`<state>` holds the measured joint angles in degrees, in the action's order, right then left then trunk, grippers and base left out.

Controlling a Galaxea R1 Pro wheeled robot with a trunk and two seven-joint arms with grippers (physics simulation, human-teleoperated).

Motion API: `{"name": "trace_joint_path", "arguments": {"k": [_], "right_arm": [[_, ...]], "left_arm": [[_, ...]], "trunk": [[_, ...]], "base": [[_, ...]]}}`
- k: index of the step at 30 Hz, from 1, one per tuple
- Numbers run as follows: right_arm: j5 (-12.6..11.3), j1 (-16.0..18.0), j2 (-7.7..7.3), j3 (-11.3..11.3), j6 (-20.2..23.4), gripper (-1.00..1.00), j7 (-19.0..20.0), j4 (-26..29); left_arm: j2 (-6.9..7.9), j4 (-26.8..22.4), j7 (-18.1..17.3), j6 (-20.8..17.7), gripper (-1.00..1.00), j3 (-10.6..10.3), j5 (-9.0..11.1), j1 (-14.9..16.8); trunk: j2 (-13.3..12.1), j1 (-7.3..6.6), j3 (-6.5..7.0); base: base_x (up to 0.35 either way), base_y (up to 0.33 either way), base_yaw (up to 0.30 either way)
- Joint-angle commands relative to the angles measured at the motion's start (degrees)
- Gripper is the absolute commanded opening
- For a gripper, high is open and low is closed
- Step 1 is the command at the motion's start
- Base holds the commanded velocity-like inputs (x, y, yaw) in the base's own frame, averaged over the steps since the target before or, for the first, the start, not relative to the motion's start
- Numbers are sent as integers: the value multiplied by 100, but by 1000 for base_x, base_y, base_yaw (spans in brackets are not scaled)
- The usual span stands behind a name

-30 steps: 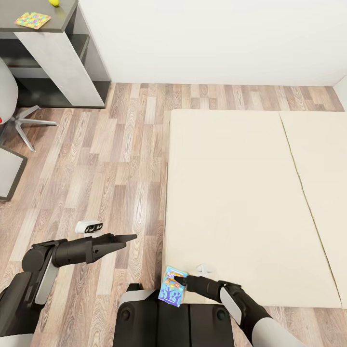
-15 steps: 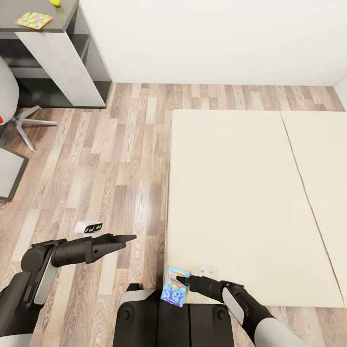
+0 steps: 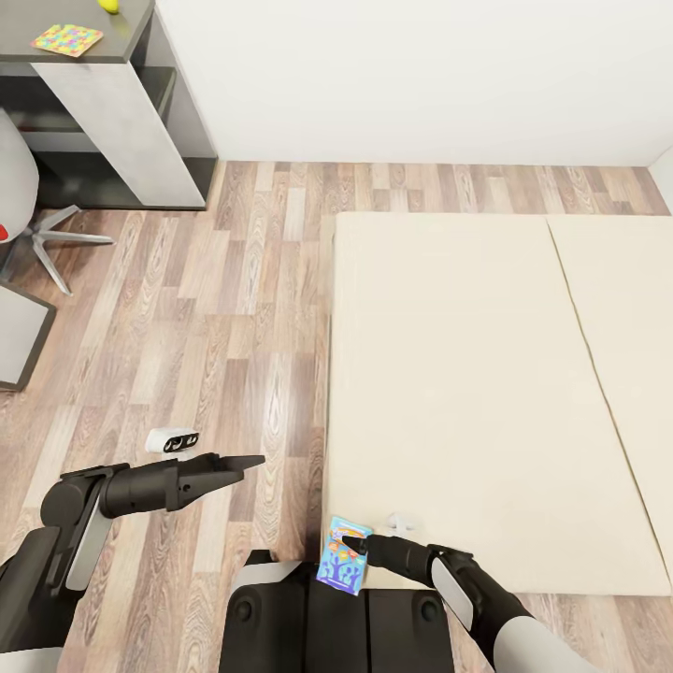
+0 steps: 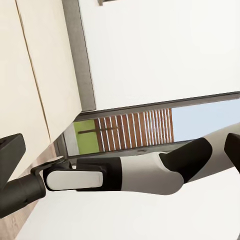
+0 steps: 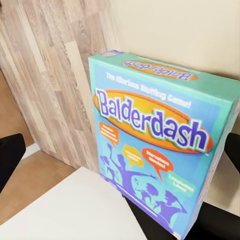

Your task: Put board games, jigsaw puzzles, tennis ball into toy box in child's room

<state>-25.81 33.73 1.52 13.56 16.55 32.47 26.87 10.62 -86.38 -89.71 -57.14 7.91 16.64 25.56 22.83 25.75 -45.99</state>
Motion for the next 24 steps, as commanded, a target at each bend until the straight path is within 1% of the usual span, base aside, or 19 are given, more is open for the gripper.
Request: {"name": "trace_joint_path", "arguments": {"k": [1, 8, 15, 24], "right_arm": [[-56, 2, -3, 15, 42, 100, -4, 4], [-56, 2, -3, 15, 42, 100, -4, 3], [-56, 2, -3, 15, 42, 100, -4, 5], [-56, 2, -3, 14, 42, 100, -4, 6]], "left_arm": [[2, -2, -21, -61, 100, 0, -3, 1], [2, -2, -20, -61, 100, -5, -3, 1], [2, -2, -20, -61, 100, -9, -2, 1], [2, -2, -20, -61, 100, -7, -3, 1]], "trunk": [[8, 3, -6], [8, 3, -6], [8, 3, -6], [8, 3, -6]], "base": [[0, 6, 0], [0, 5, 0], [0, 91, 0], [0, 13, 0]]}}
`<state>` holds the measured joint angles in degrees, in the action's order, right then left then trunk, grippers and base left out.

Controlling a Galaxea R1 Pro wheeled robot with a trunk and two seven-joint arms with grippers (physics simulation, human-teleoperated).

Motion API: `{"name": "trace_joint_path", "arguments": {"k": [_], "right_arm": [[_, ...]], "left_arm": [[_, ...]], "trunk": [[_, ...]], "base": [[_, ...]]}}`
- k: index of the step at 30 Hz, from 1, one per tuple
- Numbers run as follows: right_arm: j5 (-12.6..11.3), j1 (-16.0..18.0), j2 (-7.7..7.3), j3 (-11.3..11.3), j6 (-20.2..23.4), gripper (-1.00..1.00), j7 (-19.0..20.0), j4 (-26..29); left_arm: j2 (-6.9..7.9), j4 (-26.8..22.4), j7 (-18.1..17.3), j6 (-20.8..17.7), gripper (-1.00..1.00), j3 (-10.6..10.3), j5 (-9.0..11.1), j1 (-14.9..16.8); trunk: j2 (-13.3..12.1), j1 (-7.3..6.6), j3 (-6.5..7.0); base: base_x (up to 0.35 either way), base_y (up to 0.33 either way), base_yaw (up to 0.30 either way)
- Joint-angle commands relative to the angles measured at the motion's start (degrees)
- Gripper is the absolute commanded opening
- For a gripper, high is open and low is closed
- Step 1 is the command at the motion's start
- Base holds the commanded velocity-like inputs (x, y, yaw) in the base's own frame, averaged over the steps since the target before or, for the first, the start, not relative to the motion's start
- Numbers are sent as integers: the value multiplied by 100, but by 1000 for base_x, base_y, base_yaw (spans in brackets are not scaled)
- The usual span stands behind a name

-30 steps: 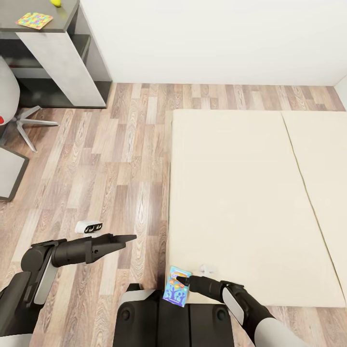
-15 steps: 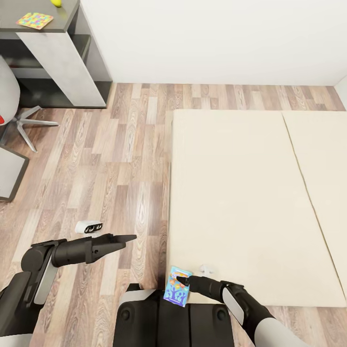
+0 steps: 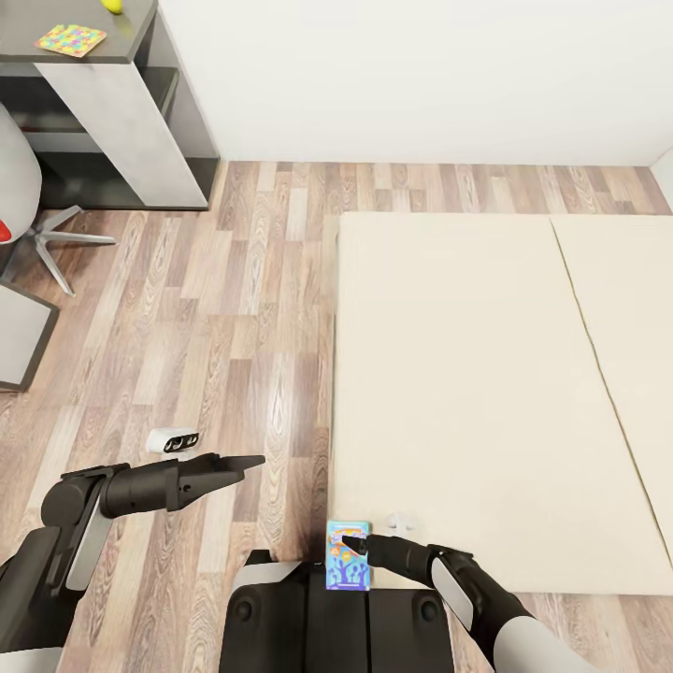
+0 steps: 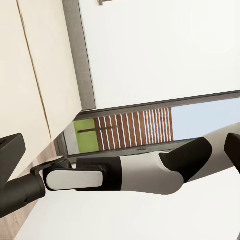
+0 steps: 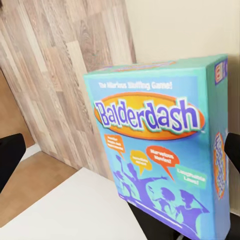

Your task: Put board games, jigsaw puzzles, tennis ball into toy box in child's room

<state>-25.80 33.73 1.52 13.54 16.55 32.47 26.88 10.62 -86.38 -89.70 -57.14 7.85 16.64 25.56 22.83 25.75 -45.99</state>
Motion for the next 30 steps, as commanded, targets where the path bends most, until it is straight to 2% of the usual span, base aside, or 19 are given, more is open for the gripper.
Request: {"name": "trace_joint_path", "arguments": {"k": [1, 30], "right_arm": [[-56, 2, -3, 16, 42, 100, -4, 5], [-56, 2, -3, 17, 42, 100, -4, 10]], "left_arm": [[2, -2, -21, -61, 100, -1, -3, 1], [2, -2, -21, -61, 100, 6, -1, 1]], "trunk": [[8, 3, -6], [8, 3, -6]], "base": [[0, 0, 0], [0, 12, 0]]}}
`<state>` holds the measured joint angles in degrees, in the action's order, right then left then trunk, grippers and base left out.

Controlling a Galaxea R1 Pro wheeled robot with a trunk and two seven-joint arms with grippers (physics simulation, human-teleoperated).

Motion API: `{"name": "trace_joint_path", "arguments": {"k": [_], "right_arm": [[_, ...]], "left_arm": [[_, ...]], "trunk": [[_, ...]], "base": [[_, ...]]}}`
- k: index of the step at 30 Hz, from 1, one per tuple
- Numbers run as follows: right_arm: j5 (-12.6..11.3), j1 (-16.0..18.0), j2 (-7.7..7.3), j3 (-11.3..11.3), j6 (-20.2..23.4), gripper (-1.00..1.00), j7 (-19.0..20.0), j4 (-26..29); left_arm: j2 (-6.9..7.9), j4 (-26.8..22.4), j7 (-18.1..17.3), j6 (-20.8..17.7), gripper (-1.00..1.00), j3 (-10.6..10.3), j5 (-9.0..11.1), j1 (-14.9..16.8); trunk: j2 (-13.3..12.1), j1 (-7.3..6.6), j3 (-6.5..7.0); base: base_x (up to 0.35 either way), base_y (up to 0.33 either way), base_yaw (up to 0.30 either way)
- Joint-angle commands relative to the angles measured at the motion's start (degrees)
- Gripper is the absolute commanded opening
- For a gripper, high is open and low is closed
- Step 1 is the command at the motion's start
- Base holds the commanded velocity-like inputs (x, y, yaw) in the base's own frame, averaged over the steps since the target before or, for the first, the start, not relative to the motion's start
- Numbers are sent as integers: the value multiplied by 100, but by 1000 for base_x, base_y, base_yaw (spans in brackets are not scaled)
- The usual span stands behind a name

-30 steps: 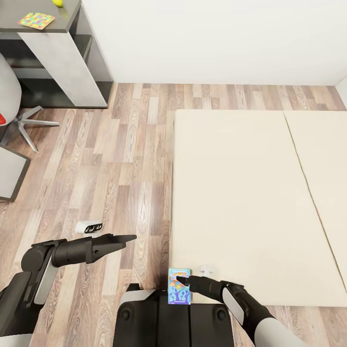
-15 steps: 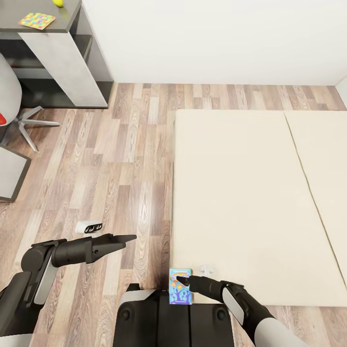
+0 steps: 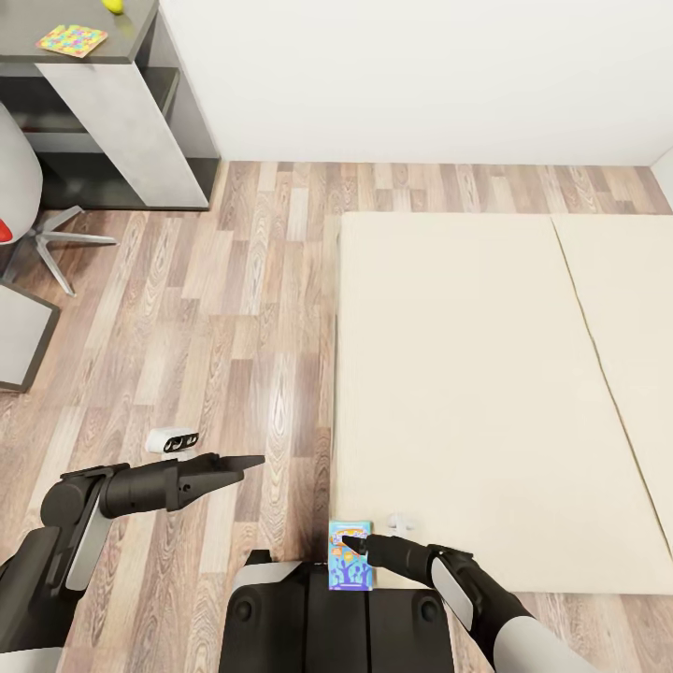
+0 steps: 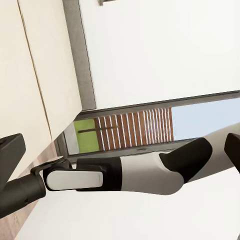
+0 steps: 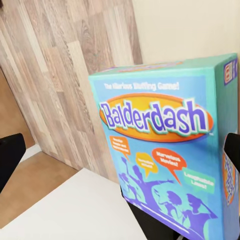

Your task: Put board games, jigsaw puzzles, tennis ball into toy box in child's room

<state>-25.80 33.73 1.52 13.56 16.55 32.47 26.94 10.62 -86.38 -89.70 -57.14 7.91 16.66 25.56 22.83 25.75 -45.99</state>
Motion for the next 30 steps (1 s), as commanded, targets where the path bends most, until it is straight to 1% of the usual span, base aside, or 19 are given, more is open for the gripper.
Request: {"name": "trace_joint_path", "arguments": {"k": [1, 30], "right_arm": [[-56, 2, -3, 15, 42, 100, -4, 5], [-56, 2, -3, 15, 42, 100, -4, 5]], "left_arm": [[2, -2, -21, -61, 100, 0, -4, 1], [2, -2, -21, -61, 100, -1, 0, 1]], "trunk": [[8, 3, -6], [8, 3, -6]], "base": [[0, 0, 0], [0, 7, 0]]}}
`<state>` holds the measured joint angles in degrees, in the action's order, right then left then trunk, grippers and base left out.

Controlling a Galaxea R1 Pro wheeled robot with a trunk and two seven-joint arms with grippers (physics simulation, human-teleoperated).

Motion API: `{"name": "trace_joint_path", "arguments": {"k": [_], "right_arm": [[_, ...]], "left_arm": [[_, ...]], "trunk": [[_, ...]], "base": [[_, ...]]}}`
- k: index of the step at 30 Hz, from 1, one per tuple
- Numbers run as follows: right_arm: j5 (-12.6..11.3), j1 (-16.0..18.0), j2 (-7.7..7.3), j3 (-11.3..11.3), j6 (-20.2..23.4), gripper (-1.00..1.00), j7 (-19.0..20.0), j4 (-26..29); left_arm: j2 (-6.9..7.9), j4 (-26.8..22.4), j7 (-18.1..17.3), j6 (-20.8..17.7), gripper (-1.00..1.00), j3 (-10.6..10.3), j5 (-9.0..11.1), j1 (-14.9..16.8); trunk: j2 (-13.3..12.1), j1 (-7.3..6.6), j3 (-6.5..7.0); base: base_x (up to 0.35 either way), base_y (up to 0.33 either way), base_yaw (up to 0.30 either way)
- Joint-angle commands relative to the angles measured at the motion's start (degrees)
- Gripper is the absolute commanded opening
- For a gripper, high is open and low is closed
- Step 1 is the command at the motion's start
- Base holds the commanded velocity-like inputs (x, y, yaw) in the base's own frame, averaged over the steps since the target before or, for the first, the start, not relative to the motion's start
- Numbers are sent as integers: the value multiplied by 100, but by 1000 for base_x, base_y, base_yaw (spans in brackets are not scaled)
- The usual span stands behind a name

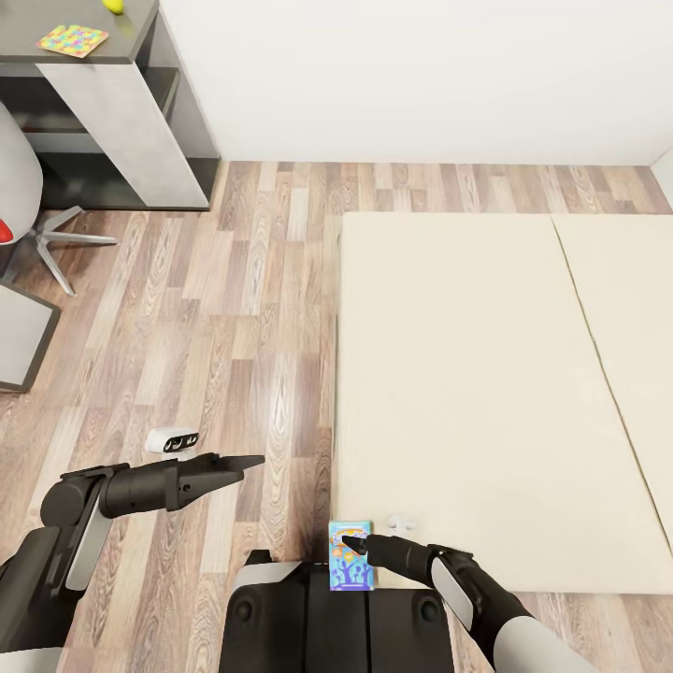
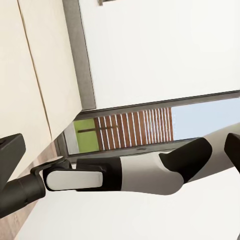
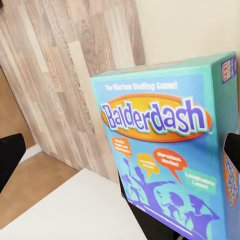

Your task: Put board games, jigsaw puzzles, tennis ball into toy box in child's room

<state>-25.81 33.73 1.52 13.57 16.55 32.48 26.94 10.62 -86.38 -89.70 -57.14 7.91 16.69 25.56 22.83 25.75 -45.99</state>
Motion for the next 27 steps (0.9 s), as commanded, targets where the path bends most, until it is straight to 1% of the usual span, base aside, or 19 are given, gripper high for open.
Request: {"name": "trace_joint_path", "arguments": {"k": [1, 27], "right_arm": [[-56, 2, -3, 15, 41, 100, -4, 5], [-56, 2, -3, 15, 41, 100, -4, 5]], "left_arm": [[2, -2, -21, -61, 100, 0, -2, 1], [5, -2, -21, -61, 100, 1, 1, 1]], "trunk": [[8, 3, -6], [8, 3, -6]], "base": [[0, 0, 0], [0, 12, 0]]}}
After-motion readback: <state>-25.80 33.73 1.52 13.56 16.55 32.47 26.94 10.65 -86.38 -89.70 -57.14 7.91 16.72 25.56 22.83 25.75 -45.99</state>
